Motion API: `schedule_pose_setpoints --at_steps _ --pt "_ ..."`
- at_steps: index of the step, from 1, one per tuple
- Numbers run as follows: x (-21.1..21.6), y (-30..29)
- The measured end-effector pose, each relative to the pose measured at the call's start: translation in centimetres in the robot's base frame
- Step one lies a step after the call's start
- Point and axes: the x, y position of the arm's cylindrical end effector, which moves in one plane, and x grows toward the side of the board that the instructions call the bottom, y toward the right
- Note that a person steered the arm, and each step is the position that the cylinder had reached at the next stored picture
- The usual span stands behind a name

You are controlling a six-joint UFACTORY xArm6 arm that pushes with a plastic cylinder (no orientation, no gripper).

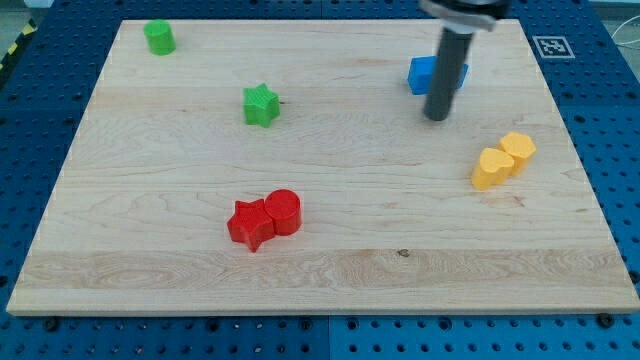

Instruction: Slide the blue triangle towards the top center of the board

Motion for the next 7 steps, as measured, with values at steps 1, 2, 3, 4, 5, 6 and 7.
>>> schedule_pose_setpoints --at_steps 1,2,3,4,5,6,7 --pt "-1.2 4.2" --pt "-2.1 4.9" --pt "-2.6 2.7" --pt "-5.1 0.9" --pt "-7.3 -0.5" --pt "-8.7 -2.8" --pt "-10.0 -2.8"
